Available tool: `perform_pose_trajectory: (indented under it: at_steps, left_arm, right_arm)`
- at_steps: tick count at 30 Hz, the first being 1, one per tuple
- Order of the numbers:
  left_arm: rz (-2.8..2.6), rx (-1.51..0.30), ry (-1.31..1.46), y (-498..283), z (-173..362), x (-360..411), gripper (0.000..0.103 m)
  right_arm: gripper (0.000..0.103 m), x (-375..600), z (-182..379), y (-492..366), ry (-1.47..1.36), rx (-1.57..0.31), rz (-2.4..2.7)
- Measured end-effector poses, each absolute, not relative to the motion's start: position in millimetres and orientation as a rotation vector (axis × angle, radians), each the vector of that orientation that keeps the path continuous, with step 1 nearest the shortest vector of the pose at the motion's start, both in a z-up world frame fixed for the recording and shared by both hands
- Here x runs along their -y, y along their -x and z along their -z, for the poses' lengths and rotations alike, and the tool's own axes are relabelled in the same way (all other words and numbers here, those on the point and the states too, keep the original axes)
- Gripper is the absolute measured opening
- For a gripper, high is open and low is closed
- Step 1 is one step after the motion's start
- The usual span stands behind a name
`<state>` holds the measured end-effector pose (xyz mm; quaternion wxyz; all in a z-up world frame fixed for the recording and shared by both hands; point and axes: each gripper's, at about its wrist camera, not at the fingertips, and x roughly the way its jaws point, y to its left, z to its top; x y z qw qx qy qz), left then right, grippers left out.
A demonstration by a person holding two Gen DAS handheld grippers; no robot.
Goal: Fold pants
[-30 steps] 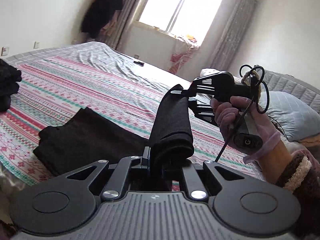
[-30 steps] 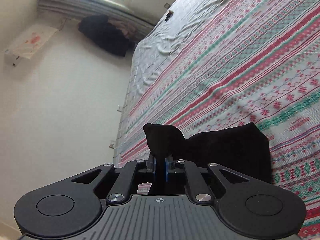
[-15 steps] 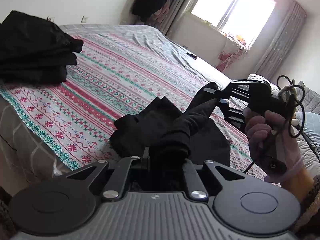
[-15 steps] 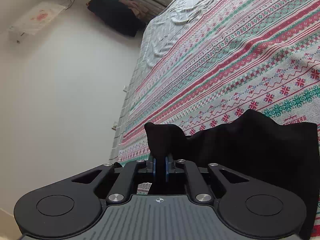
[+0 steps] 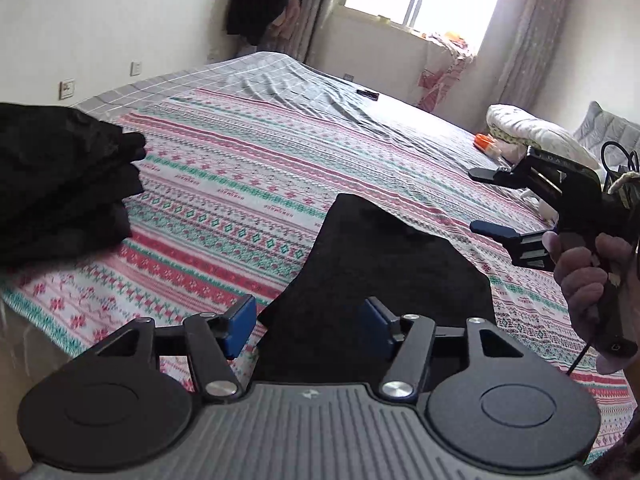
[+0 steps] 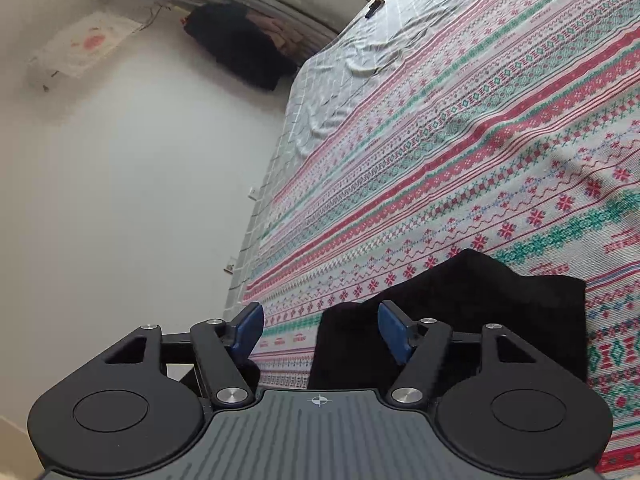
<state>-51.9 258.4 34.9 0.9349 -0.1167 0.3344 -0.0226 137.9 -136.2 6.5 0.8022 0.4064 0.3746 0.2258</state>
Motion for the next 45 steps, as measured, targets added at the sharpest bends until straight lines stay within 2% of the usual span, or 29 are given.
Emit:
perform_pose_trajectory:
  at_steps: [9, 12, 13, 14, 15, 16, 20, 22, 24, 25, 26, 28, 29, 38, 43, 45]
  left_arm:
    - [0.120, -0.819, 0.074, -30, -20, -249, 0.081]
    - [0.142, -0.848, 0.061, -54, -7, -247, 0.076]
    - [0.149, -0.851, 0.054, -61, -3, -246, 0.069]
    - [0.152, -0.854, 0.046, -67, 2, -245, 0.055]
    - [0.155, -0.853, 0.039, -71, 6, -244, 0.046]
    - [0.161, -0.846, 0.035, -74, 9, -243, 0.030]
    - [0.204, -0.772, 0.001, -75, 11, -237, 0.028]
    - [0.189, -0.795, 0.001, -81, 10, -237, 0.028]
    - [0.185, -0.819, 0.019, -87, 10, -242, 0.034]
    - [0.181, -0.827, 0.028, -88, 9, -245, 0.044]
    - [0.180, -0.832, 0.041, -89, 7, -250, 0.059]
    - [0.209, -0.860, 0.088, -92, 6, -262, 0.077]
    - [0.224, -0.877, 0.126, -93, 8, -269, 0.080]
    - [0.412, -1.051, 0.444, -103, 31, -302, 0.080]
    - [0.443, -1.035, 0.471, -103, 35, -293, 0.081]
    - [0.440, -1.022, 0.460, -102, 34, -289, 0.080]
  right_arm:
    - [0.068, 174, -4, -102, -0.715, -0.846, -0.383]
    - [0.068, 186, 4, -92, -0.667, -0.857, -0.348]
    - [0.068, 190, 7, -89, -0.657, -0.864, -0.336]
    - [0.068, 194, 12, -86, -0.650, -0.874, -0.326]
    - [0.068, 196, 16, -84, -0.647, -0.887, -0.319]
    - [0.068, 198, 21, -83, -0.646, -0.902, -0.313]
    - [0.068, 196, 35, -77, -0.605, -0.948, -0.315]
    - [0.068, 190, 40, -75, -0.569, -0.964, -0.326]
    - [0.068, 186, 45, -73, -0.546, -0.980, -0.344]
    - [0.068, 184, 47, -72, -0.543, -0.990, -0.353]
    - [0.068, 183, 49, -71, -0.540, -1.001, -0.363]
    - [0.068, 179, 53, -70, -0.535, -1.014, -0.384]
    - [0.068, 178, 53, -68, -0.527, -1.006, -0.396]
    - [0.068, 173, 59, -63, -0.558, -0.984, -0.483]
    - [0.064, 175, 66, -70, -0.656, -0.951, -0.475]
    - [0.056, 173, 70, -75, -0.682, -0.926, -0.460]
